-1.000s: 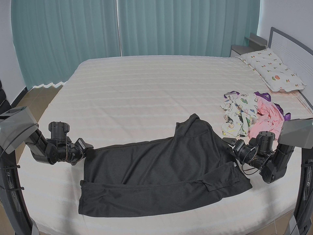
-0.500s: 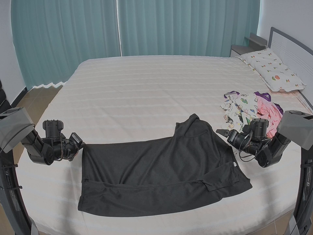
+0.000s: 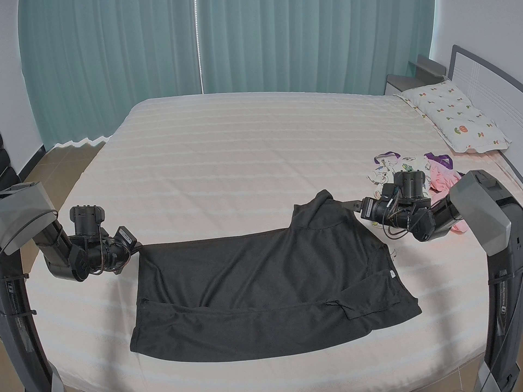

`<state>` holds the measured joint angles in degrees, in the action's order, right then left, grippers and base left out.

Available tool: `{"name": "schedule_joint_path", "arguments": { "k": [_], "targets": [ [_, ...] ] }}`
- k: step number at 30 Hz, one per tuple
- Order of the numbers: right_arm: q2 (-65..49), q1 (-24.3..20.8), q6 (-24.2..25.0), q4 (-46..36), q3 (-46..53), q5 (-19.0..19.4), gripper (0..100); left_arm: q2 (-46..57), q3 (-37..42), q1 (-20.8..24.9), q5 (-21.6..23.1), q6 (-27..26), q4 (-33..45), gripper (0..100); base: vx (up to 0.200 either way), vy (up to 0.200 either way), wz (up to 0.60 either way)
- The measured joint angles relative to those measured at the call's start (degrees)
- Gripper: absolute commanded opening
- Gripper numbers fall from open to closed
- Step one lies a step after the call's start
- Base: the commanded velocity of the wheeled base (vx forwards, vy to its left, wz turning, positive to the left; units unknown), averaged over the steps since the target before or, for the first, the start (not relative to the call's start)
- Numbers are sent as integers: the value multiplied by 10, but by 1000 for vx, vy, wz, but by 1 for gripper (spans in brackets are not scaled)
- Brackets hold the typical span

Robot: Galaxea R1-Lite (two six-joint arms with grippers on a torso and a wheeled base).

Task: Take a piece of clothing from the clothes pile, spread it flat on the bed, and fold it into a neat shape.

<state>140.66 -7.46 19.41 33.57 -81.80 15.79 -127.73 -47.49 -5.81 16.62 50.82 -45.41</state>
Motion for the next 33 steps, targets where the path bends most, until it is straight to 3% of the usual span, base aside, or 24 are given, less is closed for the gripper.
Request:
{"name": "schedule_joint_path", "arguments": {
  "k": [11, 19, 20, 28, 33],
  "targets": [
    [82, -24, -26, -71, -167, -15, 100, 1, 12, 1, 0, 1, -3, 0, 0, 0, 0],
    [115, -24, -22, -86, -199, -25, 100, 2, 15, 0, 0, 2, -3, 0, 0, 0, 0],
    [117, -24, -22, -85, -199, -25, 0, 2, 15, 0, 0, 2, -3, 0, 0, 0, 0],
    [119, -23, -6, -80, -197, -25, 0, 3, 14, 0, 0, 1, -3, 0, 0, 0, 0],
    [113, -20, 14, -73, -194, -46, 0, 7, 11, -2, -1, 2, -3, 0, 0, 0, 0]
  ]
}}
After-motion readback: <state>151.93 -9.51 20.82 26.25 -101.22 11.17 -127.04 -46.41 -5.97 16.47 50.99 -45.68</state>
